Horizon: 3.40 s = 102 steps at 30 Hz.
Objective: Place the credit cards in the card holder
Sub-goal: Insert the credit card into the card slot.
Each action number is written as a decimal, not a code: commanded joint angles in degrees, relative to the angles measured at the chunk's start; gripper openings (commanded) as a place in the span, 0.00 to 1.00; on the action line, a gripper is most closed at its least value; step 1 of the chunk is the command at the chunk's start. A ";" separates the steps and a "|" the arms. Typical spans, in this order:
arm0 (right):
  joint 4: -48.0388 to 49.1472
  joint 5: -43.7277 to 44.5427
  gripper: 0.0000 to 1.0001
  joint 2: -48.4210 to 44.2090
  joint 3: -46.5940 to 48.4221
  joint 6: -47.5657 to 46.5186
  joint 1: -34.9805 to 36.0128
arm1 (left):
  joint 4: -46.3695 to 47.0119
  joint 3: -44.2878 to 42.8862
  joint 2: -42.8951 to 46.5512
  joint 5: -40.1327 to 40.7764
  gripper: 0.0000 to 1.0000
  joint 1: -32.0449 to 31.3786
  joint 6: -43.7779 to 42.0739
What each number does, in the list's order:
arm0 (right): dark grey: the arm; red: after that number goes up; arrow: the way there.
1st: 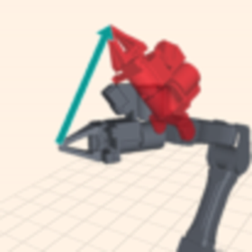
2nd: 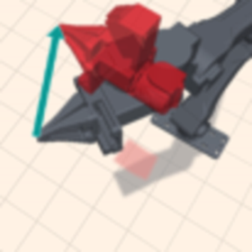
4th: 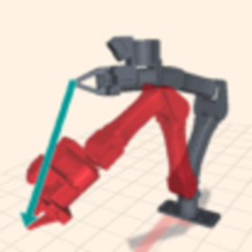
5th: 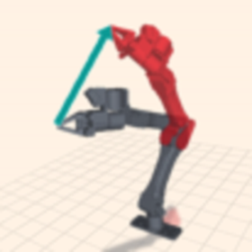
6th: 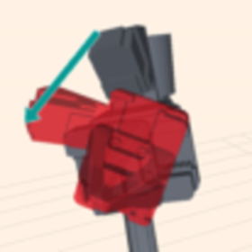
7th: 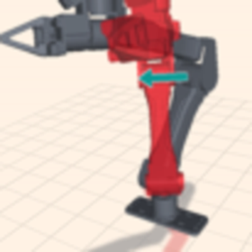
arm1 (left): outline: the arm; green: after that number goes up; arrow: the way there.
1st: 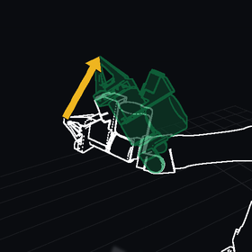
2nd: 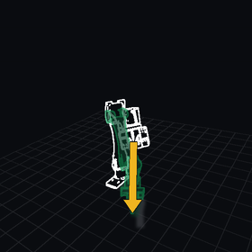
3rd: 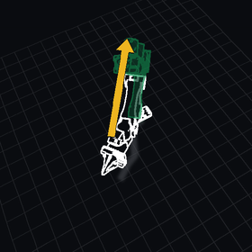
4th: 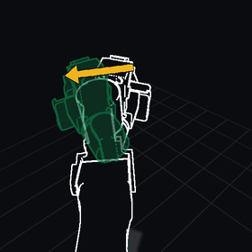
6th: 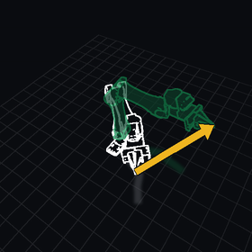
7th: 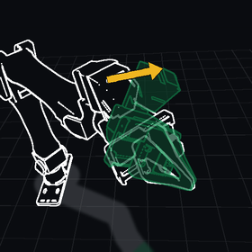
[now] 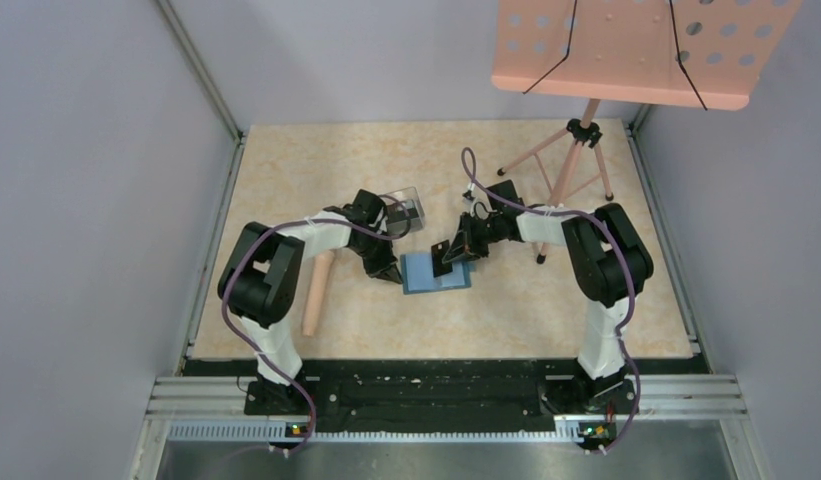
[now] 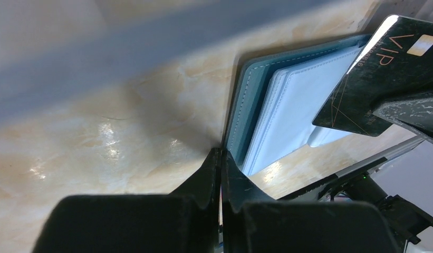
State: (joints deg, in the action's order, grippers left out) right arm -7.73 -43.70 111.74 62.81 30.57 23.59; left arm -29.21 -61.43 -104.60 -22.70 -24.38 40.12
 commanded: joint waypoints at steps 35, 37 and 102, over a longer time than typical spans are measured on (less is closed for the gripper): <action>-2.51 1.87 0.00 0.30 -0.32 -4.74 -0.08 | -1.04 -2.36 -2.50 -0.15 0.00 -0.05 -1.75; -2.09 1.26 0.00 0.66 -0.72 -4.46 0.19 | -1.03 -2.36 -2.46 -0.24 0.00 -0.03 -1.51; 2.10 2.19 0.00 -3.07 -7.21 7.03 -0.77 | 0.98 -0.97 -3.13 -1.47 0.00 -1.63 1.12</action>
State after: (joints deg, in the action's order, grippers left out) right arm -1.80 -45.80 110.41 55.22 39.09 23.09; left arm -29.02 -62.57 -106.34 -25.28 -25.12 41.87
